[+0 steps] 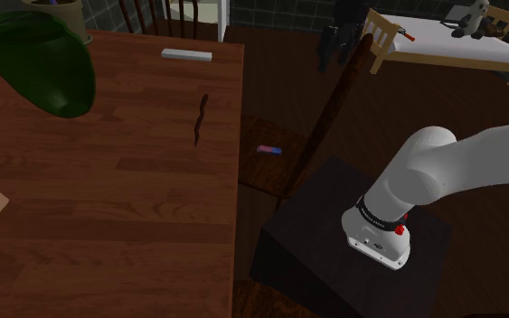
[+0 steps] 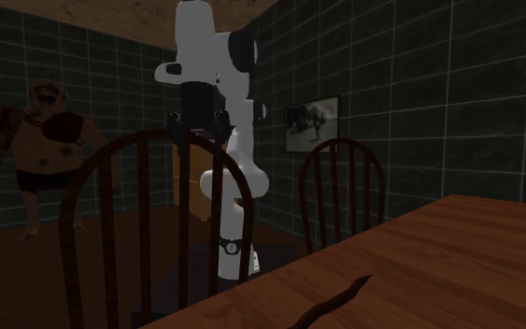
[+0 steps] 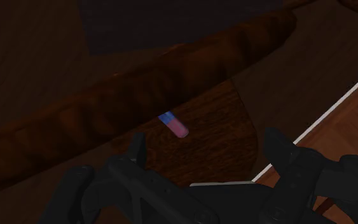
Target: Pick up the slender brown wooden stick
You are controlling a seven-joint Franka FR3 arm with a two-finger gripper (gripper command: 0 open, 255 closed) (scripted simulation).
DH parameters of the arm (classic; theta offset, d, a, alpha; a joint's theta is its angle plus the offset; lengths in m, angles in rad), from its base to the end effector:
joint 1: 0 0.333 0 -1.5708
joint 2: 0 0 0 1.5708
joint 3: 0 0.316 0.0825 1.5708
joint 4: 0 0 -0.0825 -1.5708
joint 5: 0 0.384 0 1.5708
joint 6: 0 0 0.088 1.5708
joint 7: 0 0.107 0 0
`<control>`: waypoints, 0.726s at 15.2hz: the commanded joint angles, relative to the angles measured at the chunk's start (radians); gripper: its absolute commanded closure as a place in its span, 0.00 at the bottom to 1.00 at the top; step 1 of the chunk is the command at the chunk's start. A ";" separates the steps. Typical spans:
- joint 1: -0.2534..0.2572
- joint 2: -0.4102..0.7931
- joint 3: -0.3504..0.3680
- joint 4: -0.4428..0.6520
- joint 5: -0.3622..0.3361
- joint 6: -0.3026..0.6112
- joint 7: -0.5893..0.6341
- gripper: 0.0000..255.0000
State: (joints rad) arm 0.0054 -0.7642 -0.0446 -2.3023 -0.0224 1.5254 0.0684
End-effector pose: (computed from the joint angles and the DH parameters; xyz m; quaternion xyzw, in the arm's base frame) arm 0.3084 -0.0191 0.6048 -0.9988 0.0479 0.0067 0.0041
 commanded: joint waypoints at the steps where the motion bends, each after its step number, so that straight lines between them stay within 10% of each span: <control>1: 0.000 0.000 0.000 0.000 0.000 0.000 0.000 0.00; 11: -0.007 0.173 0.234 -0.009 0.101 0.225 0.396 0.00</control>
State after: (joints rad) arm -0.0007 -0.6137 0.1638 -2.3195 0.0710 1.7307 0.4176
